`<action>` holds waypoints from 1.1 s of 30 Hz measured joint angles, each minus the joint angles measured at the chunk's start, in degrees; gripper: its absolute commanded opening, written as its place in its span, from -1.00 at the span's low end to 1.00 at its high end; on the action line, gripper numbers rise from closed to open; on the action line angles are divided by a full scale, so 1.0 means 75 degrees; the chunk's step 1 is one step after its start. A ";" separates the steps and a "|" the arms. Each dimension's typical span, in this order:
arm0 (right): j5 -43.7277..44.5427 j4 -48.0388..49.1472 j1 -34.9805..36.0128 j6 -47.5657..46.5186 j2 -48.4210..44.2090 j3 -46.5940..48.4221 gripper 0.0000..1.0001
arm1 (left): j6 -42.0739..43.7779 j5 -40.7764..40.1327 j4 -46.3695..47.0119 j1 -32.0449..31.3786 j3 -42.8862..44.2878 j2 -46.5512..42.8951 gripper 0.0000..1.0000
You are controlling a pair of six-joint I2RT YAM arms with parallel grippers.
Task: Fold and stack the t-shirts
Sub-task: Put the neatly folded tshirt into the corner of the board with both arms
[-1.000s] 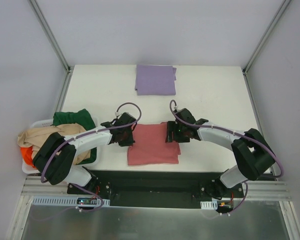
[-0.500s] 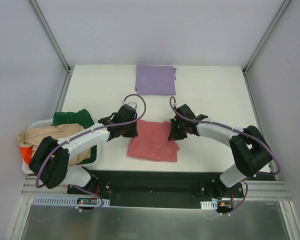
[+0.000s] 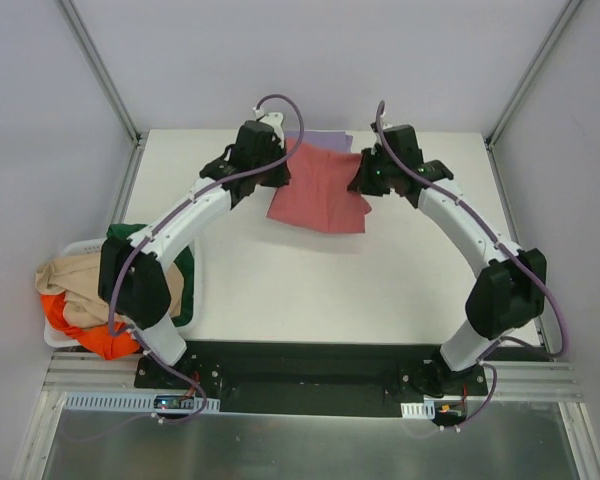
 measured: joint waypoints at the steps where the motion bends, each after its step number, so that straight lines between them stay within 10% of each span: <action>1: 0.0000 -0.0052 -0.0108 -0.0067 0.0219 0.0393 -0.99 | 0.0102 0.0055 -0.0015 0.0117 0.0382 0.0300 -1.00; 18: -0.0542 0.0111 -0.1209 -0.0787 0.5281 0.6024 -0.99 | 0.1128 0.1341 -0.0105 0.1591 0.5735 0.5088 -1.00; 33: -0.1119 0.0769 -0.1425 -0.0341 0.6776 0.7061 -0.99 | 0.1102 0.1466 -0.0166 0.1807 0.6362 0.6009 -1.00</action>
